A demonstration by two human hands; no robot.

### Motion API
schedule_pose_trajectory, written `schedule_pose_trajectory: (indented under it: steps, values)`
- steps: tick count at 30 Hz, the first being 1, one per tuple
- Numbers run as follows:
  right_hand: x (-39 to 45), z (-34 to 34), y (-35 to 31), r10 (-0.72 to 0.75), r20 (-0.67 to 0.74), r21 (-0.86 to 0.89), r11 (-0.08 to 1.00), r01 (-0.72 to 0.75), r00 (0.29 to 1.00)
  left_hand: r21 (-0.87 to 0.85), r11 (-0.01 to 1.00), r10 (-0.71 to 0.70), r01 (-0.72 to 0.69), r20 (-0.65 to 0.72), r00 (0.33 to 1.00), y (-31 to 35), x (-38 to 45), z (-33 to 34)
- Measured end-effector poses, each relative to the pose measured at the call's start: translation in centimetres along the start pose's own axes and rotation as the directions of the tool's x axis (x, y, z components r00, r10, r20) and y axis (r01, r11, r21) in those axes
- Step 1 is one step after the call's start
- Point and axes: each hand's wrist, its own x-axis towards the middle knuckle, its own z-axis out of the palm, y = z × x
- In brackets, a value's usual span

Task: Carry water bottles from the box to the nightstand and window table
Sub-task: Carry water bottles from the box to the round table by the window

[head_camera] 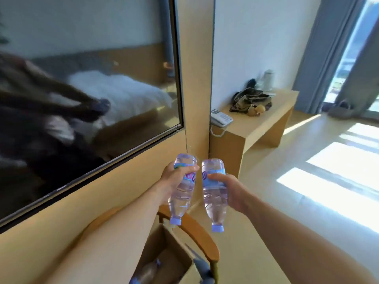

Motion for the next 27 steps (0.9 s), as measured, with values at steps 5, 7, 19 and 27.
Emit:
schedule_pose_trajectory:
  steps: [5, 7, 19, 27]
  values:
    - [-6.2, -10.4, -1.8, -0.182, -0.16, 0.047, 0.98, 0.192, 0.97, 0.112, 0.989, 0.079, -0.102, 0.187, 0.979, 3.0, 0.2, 12.2]
    - [-8.8, -14.6, -2.7, -0.241, -0.242, 0.055, 0.964, 0.261, 0.94, 0.124, 0.981, 0.114, -0.151, 0.267, 0.957, 4.4, -0.3, 17.5]
    - [-26.3, -40.0, -7.9, -0.388, -0.538, 0.048, 0.872, 0.487, 0.748, 0.143, 0.929, 0.197, -0.34, 0.588, 0.785, 9.7, -6.7, 49.3]
    - [-33.9, -53.2, -9.7, -0.346, -0.722, 0.011, 0.86, 0.51, 0.599, 0.152, 0.901, 0.175, -0.406, 0.73, 0.66, 12.1, -8.3, 66.5]
